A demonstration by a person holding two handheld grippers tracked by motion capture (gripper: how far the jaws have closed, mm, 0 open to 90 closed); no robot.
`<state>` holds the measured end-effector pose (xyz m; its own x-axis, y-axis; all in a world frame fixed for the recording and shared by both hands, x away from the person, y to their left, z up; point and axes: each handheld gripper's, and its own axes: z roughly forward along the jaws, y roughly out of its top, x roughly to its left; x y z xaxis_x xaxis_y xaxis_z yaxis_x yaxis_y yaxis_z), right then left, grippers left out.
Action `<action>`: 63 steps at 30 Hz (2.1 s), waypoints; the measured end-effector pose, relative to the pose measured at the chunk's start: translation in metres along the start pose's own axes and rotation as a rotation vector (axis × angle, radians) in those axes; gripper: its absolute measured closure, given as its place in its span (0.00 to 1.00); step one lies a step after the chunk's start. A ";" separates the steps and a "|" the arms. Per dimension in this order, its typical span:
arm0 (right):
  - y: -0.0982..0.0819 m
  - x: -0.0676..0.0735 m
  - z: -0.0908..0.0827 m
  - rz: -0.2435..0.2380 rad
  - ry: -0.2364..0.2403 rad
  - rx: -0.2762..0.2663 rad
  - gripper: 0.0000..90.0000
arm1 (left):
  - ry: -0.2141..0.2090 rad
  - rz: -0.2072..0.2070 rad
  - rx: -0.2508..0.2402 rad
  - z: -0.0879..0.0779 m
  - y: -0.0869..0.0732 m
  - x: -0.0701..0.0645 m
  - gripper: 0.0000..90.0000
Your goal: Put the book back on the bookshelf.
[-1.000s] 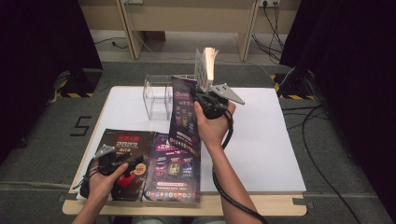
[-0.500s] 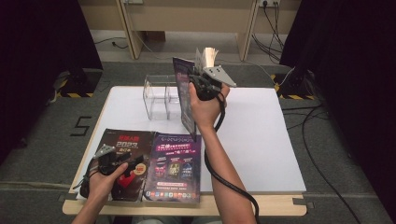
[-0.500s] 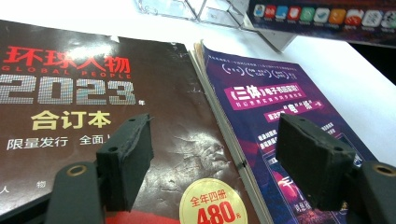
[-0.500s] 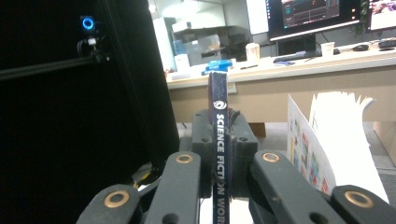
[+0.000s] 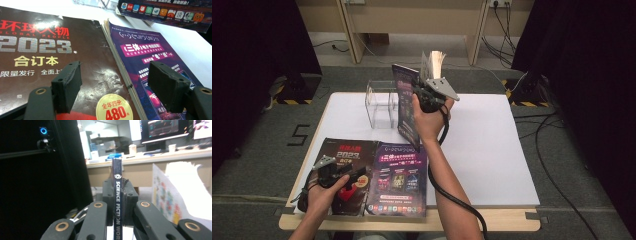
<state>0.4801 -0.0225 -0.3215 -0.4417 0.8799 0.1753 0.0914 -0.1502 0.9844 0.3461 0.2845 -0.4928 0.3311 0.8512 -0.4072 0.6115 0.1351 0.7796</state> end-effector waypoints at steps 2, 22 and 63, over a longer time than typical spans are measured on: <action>-0.001 -0.001 -0.007 -0.007 -0.002 -0.005 0.93 | 0.002 0.000 0.001 0.000 0.000 0.000 0.29; -0.012 -0.010 -0.024 -0.001 0.016 0.150 0.90 | -0.005 -0.014 0.005 0.001 0.000 -0.001 0.29; 0.026 0.013 -0.017 -0.025 0.016 0.128 0.94 | -0.020 -0.024 0.014 0.003 -0.002 -0.002 0.29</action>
<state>0.4612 -0.0228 -0.2934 -0.4598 0.8750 0.1517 0.1926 -0.0685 0.9789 0.3467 0.2808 -0.4952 0.3303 0.8373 -0.4357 0.6293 0.1487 0.7628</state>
